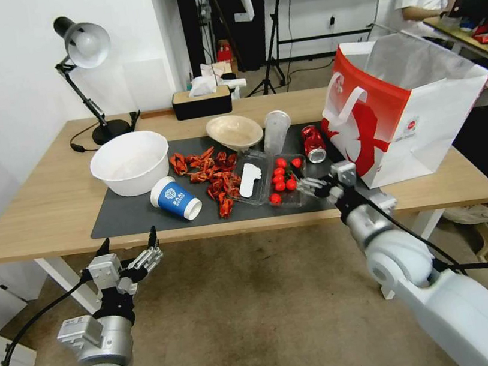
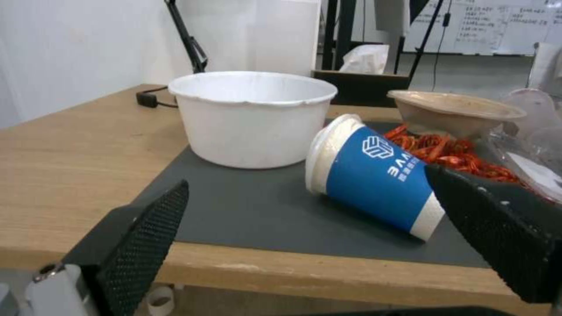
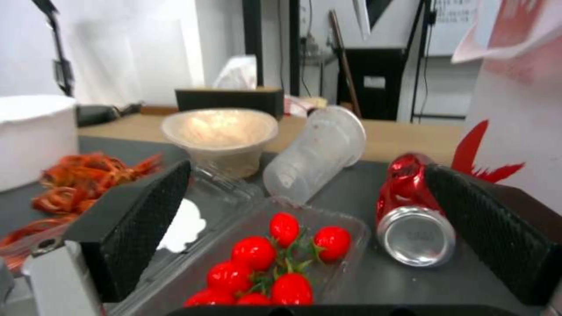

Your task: Pick up the trash from the table and place it into the takeout bag.

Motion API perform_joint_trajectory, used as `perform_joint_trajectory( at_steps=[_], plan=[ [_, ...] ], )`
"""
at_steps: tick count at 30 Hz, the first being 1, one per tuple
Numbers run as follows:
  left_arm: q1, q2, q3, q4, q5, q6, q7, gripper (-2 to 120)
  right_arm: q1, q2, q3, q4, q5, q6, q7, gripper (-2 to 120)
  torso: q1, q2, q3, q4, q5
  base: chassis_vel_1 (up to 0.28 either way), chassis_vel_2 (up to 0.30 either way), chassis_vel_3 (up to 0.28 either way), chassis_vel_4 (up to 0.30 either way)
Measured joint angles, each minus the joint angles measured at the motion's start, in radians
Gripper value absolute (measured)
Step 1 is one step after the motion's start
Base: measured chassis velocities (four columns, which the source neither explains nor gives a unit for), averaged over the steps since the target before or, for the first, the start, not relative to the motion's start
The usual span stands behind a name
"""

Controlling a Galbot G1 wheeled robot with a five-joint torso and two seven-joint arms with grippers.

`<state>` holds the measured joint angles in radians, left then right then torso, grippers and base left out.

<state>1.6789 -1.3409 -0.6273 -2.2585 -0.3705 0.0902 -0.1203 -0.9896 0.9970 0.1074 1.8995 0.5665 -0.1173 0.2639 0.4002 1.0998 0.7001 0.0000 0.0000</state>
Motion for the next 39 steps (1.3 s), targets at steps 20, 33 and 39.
perform_joint_trajectory(
  at_steps=[20, 33, 39],
  plan=[
    [-0.009, -0.005, -0.009, 0.019, 0.001, 0.002, -0.002, 100, 0.303, 0.048, -0.182, -0.159, 0.047, -0.208, 0.214, 100, 0.0, 0.0, 0.0, -0.0001, 0.0, 0.0, 0.0, 0.0, 0.0],
    [-0.014, 0.007, -0.018, 0.025, -0.006, 0.006, -0.004, 100, 0.402, 0.068, -0.215, -0.198, 0.094, -0.356, 0.345, 100, 0.0, 0.0, 0.0, -0.0001, 0.0, 0.0, 0.0, 0.0, 0.0],
    [-0.011, 0.0, -0.015, 0.028, -0.005, 0.006, -0.004, 100, 0.444, 0.066, -0.23, -0.219, 0.143, -0.437, 0.39, 100, 0.0, 0.0, 0.0, -0.0001, 0.0, 0.0, 0.0, 0.0, 0.0]
  ],
)
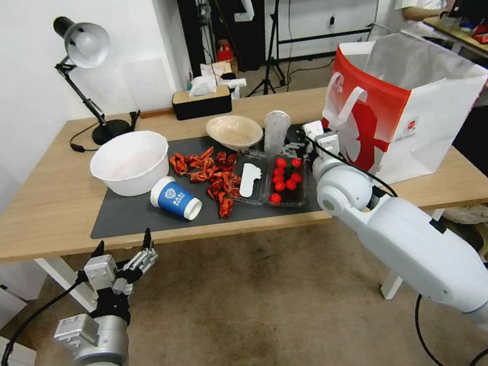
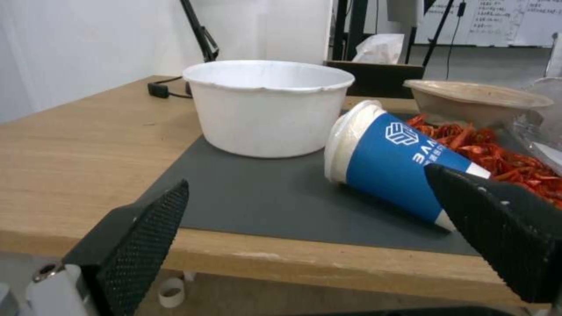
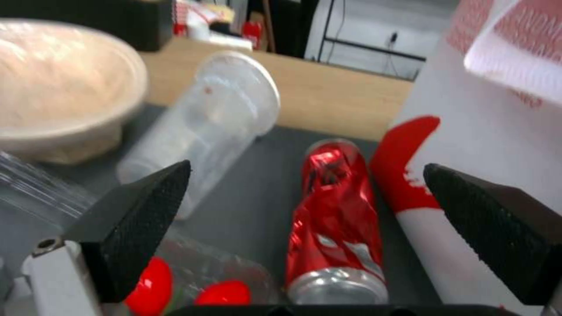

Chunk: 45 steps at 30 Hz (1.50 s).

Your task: Pick up the trash from the table and place it into the takeout bag.

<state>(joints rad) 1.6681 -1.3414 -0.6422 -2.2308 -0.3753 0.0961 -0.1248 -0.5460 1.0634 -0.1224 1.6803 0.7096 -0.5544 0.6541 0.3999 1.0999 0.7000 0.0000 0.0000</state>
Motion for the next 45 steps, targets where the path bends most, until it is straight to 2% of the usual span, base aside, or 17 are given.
perform_joint_trajectory(
  at_steps=[10, 23, 28, 45],
  plan=[
    [0.001, 0.0, 0.0, 0.005, 0.0, 0.0, 0.0, 100, 0.042, 0.005, -0.011, -0.059, 0.076, -0.056, 0.044, 100, 0.0, 0.0, 0.0, 0.0001, 0.0, 0.0, 0.0, 0.0, 0.0],
    [0.007, -0.001, -0.003, 0.003, 0.0, -0.001, 0.0, 100, 0.088, 0.031, -0.018, -0.161, 0.119, -0.062, 0.039, 100, 0.0, 0.0, 0.0, 0.0001, 0.0, 0.0, 0.0, 0.0, 0.0],
    [0.009, -0.004, -0.001, 0.0, 0.0, -0.002, 0.0, 100, 0.117, 0.043, -0.02, -0.204, 0.172, -0.082, 0.071, 100, 0.0, 0.0, 0.0, 0.0, -0.0001, 0.0, 0.0, 0.0, 0.0],
    [0.011, 0.002, -0.005, -0.001, -0.004, -0.005, -0.001, 100, 0.131, 0.037, 0.0, -0.232, 0.252, -0.158, 0.081, 100, 0.0, 0.0, 0.0, 0.0, 0.0001, 0.0, 0.0, 0.0, 0.0]
  ],
)
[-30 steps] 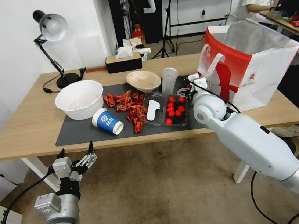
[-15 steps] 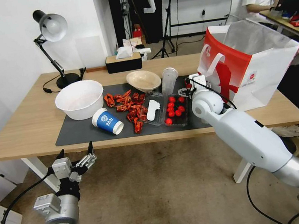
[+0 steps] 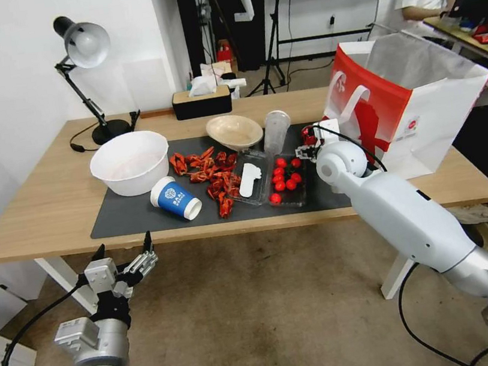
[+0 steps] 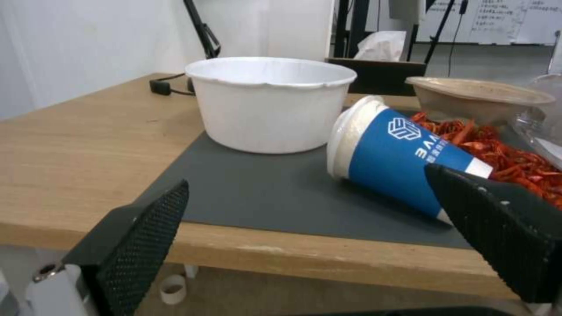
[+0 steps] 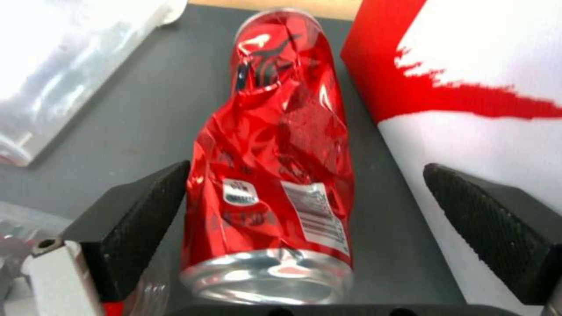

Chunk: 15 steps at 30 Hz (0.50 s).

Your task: Pick up the trash from the table and place it into the takeout bag.

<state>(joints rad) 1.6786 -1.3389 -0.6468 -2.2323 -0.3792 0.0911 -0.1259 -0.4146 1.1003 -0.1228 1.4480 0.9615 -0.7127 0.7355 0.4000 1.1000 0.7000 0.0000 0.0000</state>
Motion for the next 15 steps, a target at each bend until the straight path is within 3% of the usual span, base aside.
perform_joint_trajectory(
  at_steps=[15],
  plan=[
    [0.006, -0.008, 0.003, -0.006, -0.001, -0.003, -0.005, 100, 0.008, 0.002, -0.001, -0.006, 0.031, -0.021, 0.015, 100, 0.0, 0.0, 0.0, 0.0, -0.0001, 0.0, 0.0, 0.0, 0.0]
  ],
)
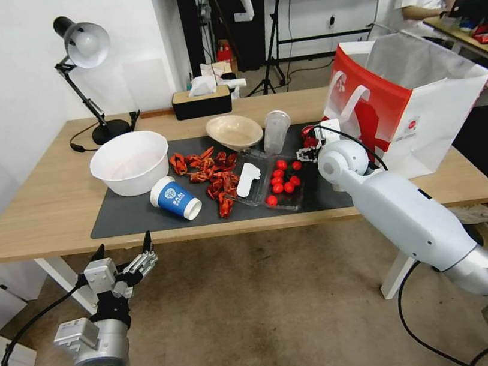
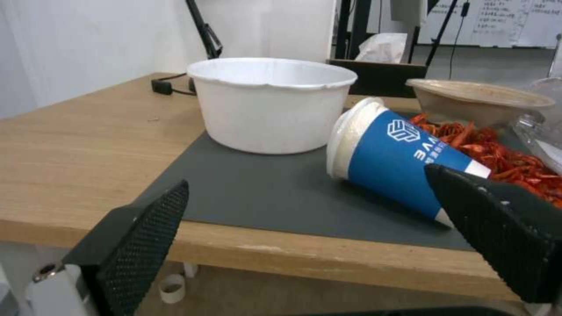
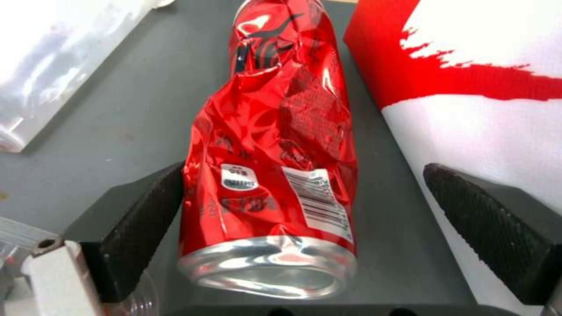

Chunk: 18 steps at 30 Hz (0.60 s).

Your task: Pick up the trash from the table and place it into the takeout bag.

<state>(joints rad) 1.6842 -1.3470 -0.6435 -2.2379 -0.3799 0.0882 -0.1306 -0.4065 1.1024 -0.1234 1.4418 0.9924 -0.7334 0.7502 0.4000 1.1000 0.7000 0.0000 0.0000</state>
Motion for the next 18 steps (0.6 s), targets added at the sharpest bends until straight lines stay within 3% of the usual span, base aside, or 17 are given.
perform_joint_trajectory(
  at_steps=[6, 16, 18],
  plan=[
    [-0.001, 0.001, 0.001, 0.0, 0.0, -0.001, -0.002, 100, 0.001, 0.0, 0.0, -0.002, 0.005, -0.001, 0.007, 93, 0.0, 0.0, 0.0, 0.0, 0.0, 0.0, 0.0, 0.0, 0.0],
    [-0.004, 0.005, 0.003, 0.0, 0.0, -0.002, -0.004, 100, 0.001, 0.004, -0.002, -0.002, 0.01, -0.001, 0.012, 59, 0.0, 0.0, 0.0, 0.0, 0.0, 0.0, 0.0, 0.0, 0.0],
    [-0.004, 0.006, 0.003, 0.002, 0.0, -0.003, -0.004, 100, 0.001, 0.002, -0.002, -0.001, 0.012, 0.0, 0.014, 47, 0.0, 0.0, 0.0, -0.0001, -0.0002, 0.0, 0.0, 0.0, 0.0]
  ],
)
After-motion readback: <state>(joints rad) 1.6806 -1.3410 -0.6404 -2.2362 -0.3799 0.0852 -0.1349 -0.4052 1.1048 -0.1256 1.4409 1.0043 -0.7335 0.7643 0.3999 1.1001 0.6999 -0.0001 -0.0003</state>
